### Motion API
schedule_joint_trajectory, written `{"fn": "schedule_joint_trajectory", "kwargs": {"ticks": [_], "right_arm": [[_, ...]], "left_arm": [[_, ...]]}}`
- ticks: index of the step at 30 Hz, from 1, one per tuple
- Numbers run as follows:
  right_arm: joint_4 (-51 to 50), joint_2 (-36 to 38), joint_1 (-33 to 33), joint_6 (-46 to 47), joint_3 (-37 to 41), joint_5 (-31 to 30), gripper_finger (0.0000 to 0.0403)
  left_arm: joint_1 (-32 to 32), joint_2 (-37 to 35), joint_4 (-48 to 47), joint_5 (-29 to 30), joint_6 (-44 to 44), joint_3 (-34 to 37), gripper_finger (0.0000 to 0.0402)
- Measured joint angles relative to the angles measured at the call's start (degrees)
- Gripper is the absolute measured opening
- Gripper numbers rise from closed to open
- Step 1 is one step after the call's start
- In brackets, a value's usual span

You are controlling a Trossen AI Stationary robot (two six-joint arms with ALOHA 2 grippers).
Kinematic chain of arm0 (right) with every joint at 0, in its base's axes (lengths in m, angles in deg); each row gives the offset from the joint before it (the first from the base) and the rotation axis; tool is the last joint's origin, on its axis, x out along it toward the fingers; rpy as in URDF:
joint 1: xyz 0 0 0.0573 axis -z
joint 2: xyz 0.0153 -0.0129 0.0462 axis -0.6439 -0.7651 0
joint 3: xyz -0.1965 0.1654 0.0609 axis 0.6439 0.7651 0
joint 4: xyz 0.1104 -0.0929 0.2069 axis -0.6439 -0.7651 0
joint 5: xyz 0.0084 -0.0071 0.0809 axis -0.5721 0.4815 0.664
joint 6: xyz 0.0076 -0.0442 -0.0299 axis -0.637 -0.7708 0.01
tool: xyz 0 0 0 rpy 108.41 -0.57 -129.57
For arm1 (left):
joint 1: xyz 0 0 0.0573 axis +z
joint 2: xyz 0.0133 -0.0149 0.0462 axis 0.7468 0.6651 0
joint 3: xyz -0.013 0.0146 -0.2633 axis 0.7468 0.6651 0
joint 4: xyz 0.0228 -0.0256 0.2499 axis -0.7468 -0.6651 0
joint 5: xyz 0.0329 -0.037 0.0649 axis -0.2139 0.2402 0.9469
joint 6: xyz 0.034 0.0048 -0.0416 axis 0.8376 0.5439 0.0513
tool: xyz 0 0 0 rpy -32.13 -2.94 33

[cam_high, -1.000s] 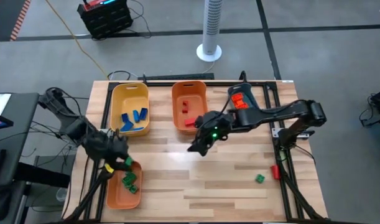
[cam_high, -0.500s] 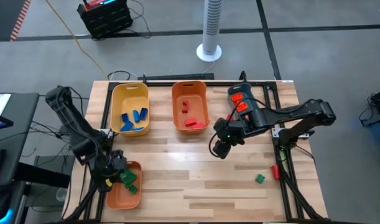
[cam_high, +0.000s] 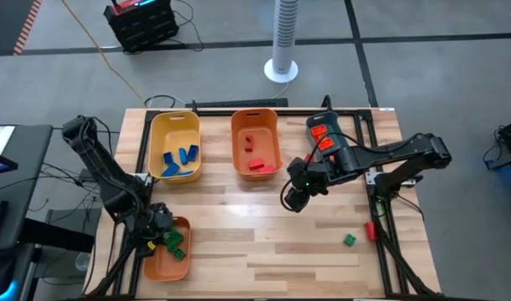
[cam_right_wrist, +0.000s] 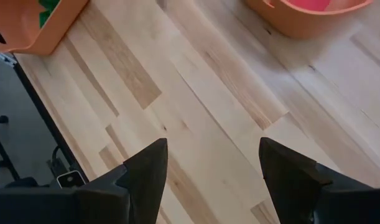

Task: Sort blocks
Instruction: Put the green game piece into the bottom orange bin

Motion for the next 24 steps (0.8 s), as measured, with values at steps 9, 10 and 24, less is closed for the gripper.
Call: {"fn": "schedule_joint_trajectory", "kwargs": {"ticks": [9, 10, 24], "right_arm": [[-11.87, -0.48, -3.21, 6.5, 0.05, 3.36, 0.026], [-15.56, -0.65, -4.09, 7.72, 0.24, 4.2, 0.026], [-13.36, -0.74, -15.63, 12.17, 23.03, 28.16, 0.026]], "left_arm": [[0.0, -1.34, 0.21, -4.25, -3.29, -0.49, 0.0237], [0.0, -1.75, 0.09, -5.38, -3.34, -1.2, 0.0242], [0.04, -9.27, -3.37, -3.72, -7.12, -11.59, 0.0245]]}}
